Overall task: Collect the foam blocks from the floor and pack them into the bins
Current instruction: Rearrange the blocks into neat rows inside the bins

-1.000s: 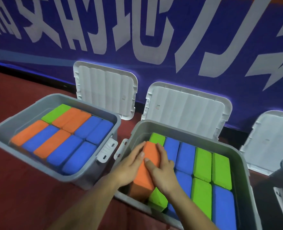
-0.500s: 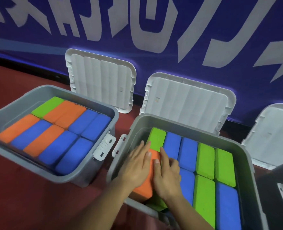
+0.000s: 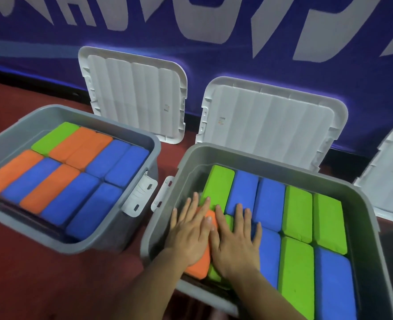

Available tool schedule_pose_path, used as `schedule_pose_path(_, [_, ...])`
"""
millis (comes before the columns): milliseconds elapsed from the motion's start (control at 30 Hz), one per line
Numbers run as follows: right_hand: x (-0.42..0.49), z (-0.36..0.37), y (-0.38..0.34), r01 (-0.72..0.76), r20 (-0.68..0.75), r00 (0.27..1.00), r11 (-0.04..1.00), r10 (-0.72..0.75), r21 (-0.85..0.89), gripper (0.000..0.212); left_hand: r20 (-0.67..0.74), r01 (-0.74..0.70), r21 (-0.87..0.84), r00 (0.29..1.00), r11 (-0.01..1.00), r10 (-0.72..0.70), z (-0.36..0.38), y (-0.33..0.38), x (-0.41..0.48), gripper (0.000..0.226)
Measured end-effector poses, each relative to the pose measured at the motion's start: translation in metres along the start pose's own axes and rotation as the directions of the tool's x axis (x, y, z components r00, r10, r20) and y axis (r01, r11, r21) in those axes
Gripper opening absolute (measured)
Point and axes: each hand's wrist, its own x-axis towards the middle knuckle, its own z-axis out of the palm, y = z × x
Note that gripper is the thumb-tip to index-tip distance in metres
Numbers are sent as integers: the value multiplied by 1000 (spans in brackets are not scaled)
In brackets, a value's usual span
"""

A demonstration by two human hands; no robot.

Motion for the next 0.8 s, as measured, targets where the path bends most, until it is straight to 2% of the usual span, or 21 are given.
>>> schedule_pose_path(233, [6,7,1,9,20,1000,999,-9,-35,60,24,1,99,1000,995,-4,10,-6,8,54])
schedule_pose_path(367, [4,-9,7,33,102,994,999,-33,0,59,30,-12,210,1000,978,5,0,2,4,72])
schedule_pose_path(533, [-5,-31,48,-70,-5,998,997,70,-41,65,8,-171,276,984,946,175,2,21,12,83])
schedule_pose_path(667, [-11,-27,76,-161,58,984,982,168,-101,80,56,-244,372,969,895,241,15,35,21,83])
schedule_pose_path(733, [-10,-22,79,-158,55,984,977,167,-141,83,69,-259,430,965,865,255,19,35,22,90])
schedule_pose_path(800, [-9,-19,82,-130,63,988,978,142,-165,84,72,-281,416,958,865,277,18,33,22,92])
